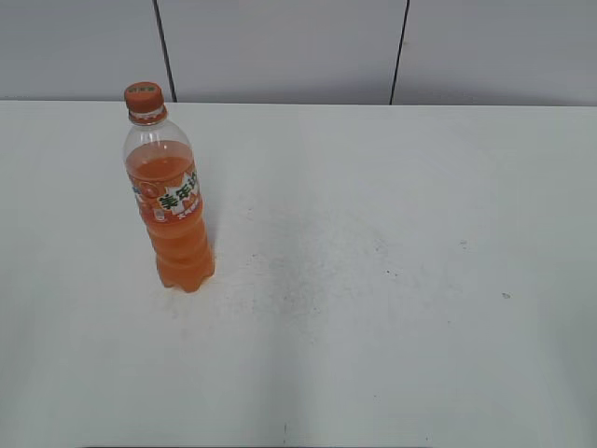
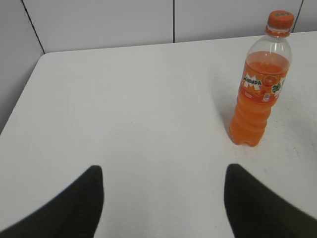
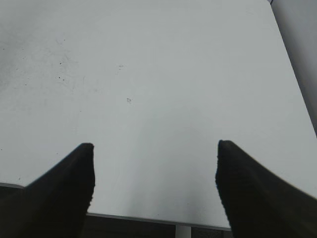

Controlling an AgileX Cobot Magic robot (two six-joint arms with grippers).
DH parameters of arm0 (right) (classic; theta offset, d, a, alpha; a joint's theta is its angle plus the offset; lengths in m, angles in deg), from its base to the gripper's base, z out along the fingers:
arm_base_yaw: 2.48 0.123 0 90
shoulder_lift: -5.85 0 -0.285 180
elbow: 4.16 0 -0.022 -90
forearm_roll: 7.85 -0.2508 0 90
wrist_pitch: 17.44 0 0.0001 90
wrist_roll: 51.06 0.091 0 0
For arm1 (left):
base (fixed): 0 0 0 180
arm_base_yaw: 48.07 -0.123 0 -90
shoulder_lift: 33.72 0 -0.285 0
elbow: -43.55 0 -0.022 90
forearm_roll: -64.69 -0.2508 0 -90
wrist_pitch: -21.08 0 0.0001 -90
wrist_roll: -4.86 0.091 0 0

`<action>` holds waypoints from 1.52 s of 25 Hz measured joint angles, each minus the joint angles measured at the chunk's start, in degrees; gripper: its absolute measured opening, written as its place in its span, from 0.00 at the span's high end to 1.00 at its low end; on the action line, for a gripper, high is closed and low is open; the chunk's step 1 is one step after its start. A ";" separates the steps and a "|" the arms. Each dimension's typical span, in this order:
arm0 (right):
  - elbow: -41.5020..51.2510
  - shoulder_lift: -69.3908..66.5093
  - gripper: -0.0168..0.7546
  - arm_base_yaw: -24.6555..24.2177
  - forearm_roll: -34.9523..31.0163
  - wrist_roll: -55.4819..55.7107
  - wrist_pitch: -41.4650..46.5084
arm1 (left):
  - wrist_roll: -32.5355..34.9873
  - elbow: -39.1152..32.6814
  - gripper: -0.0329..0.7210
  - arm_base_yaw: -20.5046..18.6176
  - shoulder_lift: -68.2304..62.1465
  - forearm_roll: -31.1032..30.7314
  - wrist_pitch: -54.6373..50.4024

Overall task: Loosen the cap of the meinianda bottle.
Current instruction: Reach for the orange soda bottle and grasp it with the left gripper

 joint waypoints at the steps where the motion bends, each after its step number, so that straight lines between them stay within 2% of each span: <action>1: 0.00 0.00 0.24 0.00 0.00 0.00 0.00 | 0.00 0.00 0.34 0.00 0.00 0.00 0.00; 8: 0.00 0.00 0.24 0.00 0.00 0.00 0.00 | 0.00 2.41 0.34 0.00 -2.17 0.00 3.61; 12: 0.00 0.00 0.24 0.00 0.00 0.00 0.00 | 1.00 4.99 0.34 0.00 -8.20 0.16 13.68; 17: 0.00 0.00 0.24 0.00 0.00 0.00 0.00 | 5.31 4.39 0.34 0.91 -16.35 0.67 30.17; 22: 0.00 0.00 0.24 0.00 0.00 0.00 0.00 | 6.27 -1.33 0.35 1.24 -26.05 1.13 49.46; 31: 0.00 0.00 0.24 0.00 0.00 0.00 0.00 | 3.95 -18.39 0.38 3.67 -41.64 4.73 77.20; 32: 0.00 0.00 0.24 0.00 0.00 0.00 0.00 | 2.95 -19.18 0.38 4.16 -43.34 3.72 79.11; 34: 0.00 0.00 0.24 0.00 0.00 0.00 0.00 | 0.16 -19.76 0.38 4.83 -46.50 -2.05 81.42; 38: 0.00 0.00 0.24 0.00 0.00 0.00 0.00 | -10.82 -19.76 0.38 5.16 -53.55 -19.07 83.02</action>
